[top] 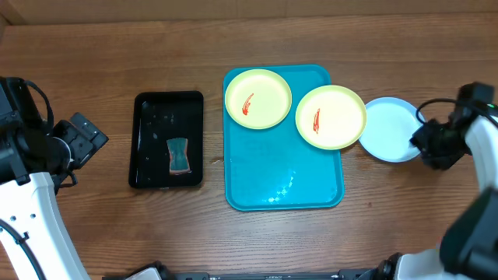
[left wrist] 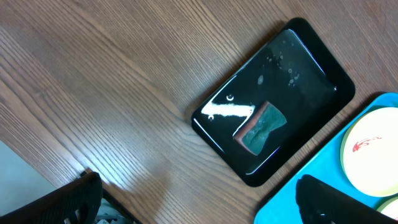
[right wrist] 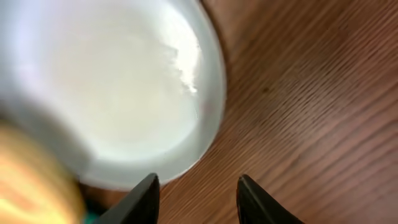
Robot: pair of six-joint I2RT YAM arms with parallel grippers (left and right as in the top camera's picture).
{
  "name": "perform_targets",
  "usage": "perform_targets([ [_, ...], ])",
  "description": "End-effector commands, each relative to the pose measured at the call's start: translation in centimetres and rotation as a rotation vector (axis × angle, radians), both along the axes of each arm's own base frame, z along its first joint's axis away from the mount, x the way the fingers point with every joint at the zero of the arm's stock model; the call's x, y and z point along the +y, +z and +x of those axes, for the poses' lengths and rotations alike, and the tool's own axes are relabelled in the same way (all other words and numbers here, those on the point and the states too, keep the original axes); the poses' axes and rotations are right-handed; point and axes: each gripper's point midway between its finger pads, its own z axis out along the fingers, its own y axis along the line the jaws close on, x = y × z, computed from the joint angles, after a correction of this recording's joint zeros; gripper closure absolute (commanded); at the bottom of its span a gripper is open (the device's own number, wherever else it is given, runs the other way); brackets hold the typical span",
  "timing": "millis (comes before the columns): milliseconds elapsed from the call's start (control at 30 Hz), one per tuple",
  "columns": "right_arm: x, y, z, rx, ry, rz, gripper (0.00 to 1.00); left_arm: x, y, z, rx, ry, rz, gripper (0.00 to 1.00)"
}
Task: Clean dirty plates on tray and stack at the side
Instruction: 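Carry the white plate right and set it on the table beside the blue tray, then move the left gripper back to the sponge in the black tray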
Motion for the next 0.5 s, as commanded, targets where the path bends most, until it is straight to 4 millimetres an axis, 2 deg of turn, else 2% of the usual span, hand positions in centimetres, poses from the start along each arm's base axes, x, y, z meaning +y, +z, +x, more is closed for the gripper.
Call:
perform_targets([
  [0, 2.0, 7.9, 1.4, -0.264, 0.159, -0.031, 0.55, 0.0, 0.5, 0.1, -0.019, 0.016, -0.005, 0.0],
  [33, 2.6, 8.8, 1.2, -0.293, 0.184, -0.029, 0.5, 0.0, 0.5, 0.1, -0.019, 0.016, -0.005, 0.0],
  [100, 3.9, 10.6, 0.9, -0.354, 0.211, -0.005, 0.31, -0.3, 0.6, 0.4, -0.041, 0.031, -0.031, 0.0],
  [133, 4.6, 11.4, 0.6, -0.38, 0.223, 0.015, 0.27, -0.4, 0.6, 0.6, -0.051, 0.039, -0.045, 0.0],
  [300, 8.2, 13.4, -0.5, -0.464, 0.37, 0.152, 0.24, -1.2, 1.0, 1.8, -0.112, 0.022, -0.096, 0.0],
  [400, 9.0, 13.2, -1.3, -0.447, 0.39, 0.193, 0.23, -2.5, 1.2, 2.4, -0.142, -0.021, -0.158, 0.0],
  [467, 9.3, 13.1, -1.8, -0.431, 0.405, 0.202, 0.23, -4.4, 1.5, 3.6, -0.18, -0.146, -0.215, 0.03],
])
